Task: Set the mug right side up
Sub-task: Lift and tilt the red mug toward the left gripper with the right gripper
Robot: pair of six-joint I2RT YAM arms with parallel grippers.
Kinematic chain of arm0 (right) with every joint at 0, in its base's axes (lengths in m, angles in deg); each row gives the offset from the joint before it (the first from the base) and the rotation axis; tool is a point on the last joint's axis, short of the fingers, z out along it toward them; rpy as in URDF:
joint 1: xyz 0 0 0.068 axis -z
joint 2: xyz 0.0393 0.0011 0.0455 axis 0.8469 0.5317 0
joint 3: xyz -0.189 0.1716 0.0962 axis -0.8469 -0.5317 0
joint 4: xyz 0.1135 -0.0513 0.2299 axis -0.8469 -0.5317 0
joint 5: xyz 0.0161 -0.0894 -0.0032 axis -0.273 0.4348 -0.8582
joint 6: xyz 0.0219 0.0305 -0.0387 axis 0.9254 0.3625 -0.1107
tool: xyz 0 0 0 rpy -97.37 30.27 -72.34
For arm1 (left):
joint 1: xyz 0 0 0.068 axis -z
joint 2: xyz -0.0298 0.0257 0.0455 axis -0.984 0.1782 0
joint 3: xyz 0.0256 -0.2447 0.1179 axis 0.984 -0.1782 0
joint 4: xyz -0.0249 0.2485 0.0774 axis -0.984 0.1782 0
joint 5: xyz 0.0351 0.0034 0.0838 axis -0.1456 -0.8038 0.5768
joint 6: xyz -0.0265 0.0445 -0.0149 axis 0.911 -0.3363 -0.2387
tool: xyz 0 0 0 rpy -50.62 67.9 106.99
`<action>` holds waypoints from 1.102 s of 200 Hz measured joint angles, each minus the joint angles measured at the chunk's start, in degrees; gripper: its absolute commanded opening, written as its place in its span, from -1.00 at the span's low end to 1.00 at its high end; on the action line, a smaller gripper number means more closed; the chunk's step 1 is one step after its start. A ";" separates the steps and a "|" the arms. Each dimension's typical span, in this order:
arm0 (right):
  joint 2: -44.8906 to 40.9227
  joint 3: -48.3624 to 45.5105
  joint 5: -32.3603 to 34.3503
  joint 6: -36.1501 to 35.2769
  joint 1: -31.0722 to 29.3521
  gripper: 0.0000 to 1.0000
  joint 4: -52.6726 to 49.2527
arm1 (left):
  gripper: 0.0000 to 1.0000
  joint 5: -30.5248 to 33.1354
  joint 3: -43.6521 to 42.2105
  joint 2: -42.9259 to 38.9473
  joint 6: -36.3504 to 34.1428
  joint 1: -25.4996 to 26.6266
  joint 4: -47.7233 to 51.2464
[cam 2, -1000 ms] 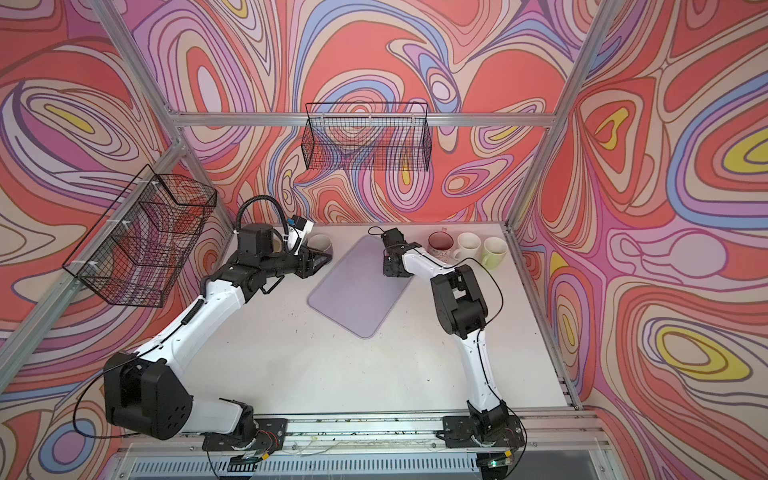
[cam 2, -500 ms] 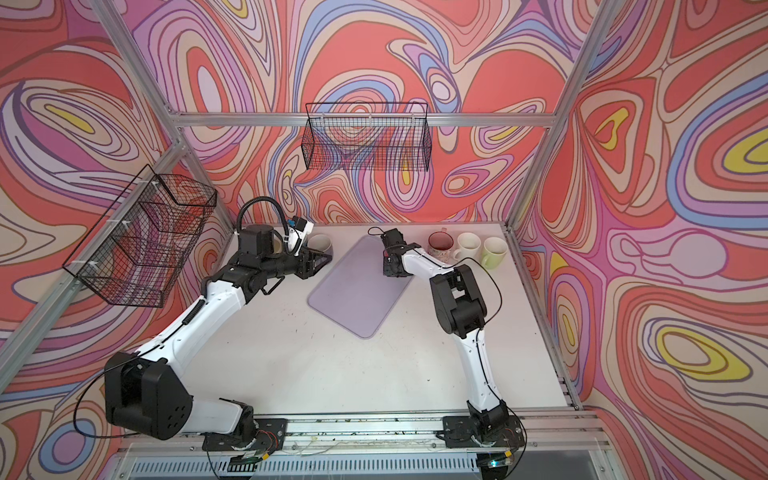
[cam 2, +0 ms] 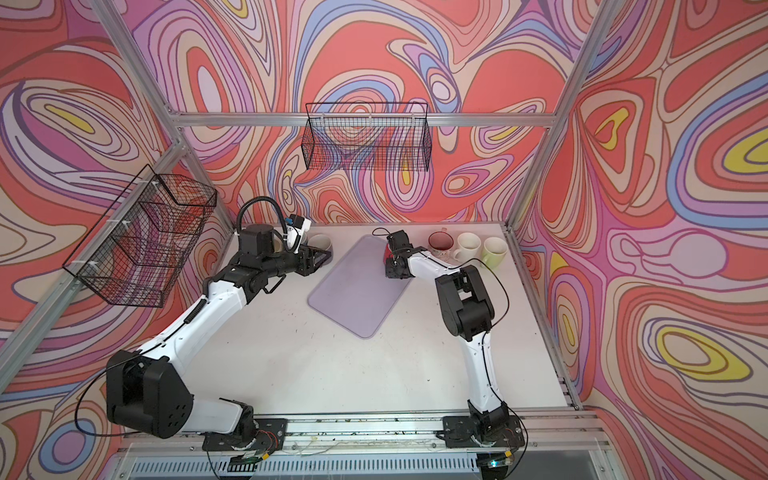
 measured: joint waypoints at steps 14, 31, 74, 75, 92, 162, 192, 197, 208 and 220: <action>-0.92 -1.33 -2.29 -0.15 0.35 -1.00 0.85 | -0.19 0.22 -0.98 0.02 1.40 0.00 -1.16; -2.27 -3.21 -5.42 -0.17 0.85 -1.00 2.14 | -0.19 0.37 -1.92 0.07 2.99 0.00 -2.29; -5.27 -7.63 -13.07 -0.24 1.70 -1.00 5.01 | -0.19 0.44 -2.34 0.13 5.73 0.00 -4.72; -5.31 -7.72 -13.18 -0.26 1.73 -1.00 5.05 | -0.19 0.44 -2.34 0.13 5.81 0.00 -4.76; -6.34 -9.31 -15.52 -0.26 1.86 -1.00 6.23 | -0.19 0.81 -2.38 0.24 6.71 0.00 -5.84; -11.45 -13.53 -24.30 0.74 2.40 -1.00 11.87 | -0.19 1.22 -5.31 1.62 11.72 0.00 -12.00; -13.25 -14.53 -28.52 1.81 2.69 -1.00 14.64 | -0.17 1.16 -6.47 1.62 14.25 0.00 -14.58; -13.40 -14.67 -29.24 2.05 2.80 -1.00 15.10 | -0.16 1.09 -6.60 1.64 14.71 0.00 -14.97; -13.99 -15.39 -31.36 2.82 2.99 -1.00 16.72 | -0.12 0.68 -7.04 1.75 15.93 0.00 -16.37; -14.67 -16.20 -33.59 3.80 3.26 -1.00 18.10 | -0.05 0.13 -7.50 1.95 17.29 0.00 -17.92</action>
